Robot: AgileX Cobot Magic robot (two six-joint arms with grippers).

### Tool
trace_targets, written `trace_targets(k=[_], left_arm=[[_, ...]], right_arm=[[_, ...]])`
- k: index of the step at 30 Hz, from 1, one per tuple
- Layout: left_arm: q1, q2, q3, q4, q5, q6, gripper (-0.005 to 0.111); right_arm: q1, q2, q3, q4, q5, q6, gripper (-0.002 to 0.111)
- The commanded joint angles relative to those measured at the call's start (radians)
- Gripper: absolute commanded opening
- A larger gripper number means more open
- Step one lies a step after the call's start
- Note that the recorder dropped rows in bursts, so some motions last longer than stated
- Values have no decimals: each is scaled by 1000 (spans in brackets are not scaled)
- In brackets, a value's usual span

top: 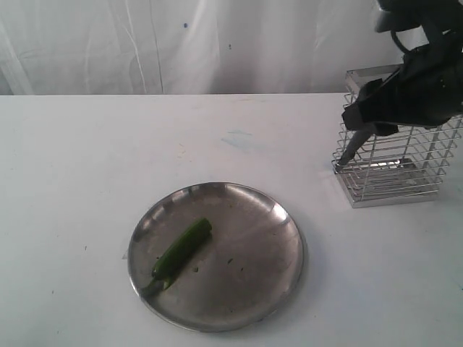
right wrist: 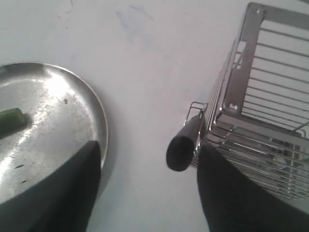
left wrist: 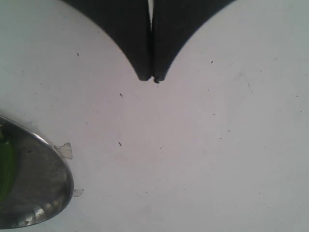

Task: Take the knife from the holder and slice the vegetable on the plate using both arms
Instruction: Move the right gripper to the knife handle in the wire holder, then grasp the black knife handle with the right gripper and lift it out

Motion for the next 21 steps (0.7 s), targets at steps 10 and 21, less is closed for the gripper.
trace_targets(k=[10, 21], left_arm=[[-8, -5, 1, 2, 22, 1, 0], [-8, -5, 1, 2, 22, 1, 0]], right_arm=[[1, 128, -4, -99, -81, 101, 55], [1, 146, -4, -112, -121, 153, 16]])
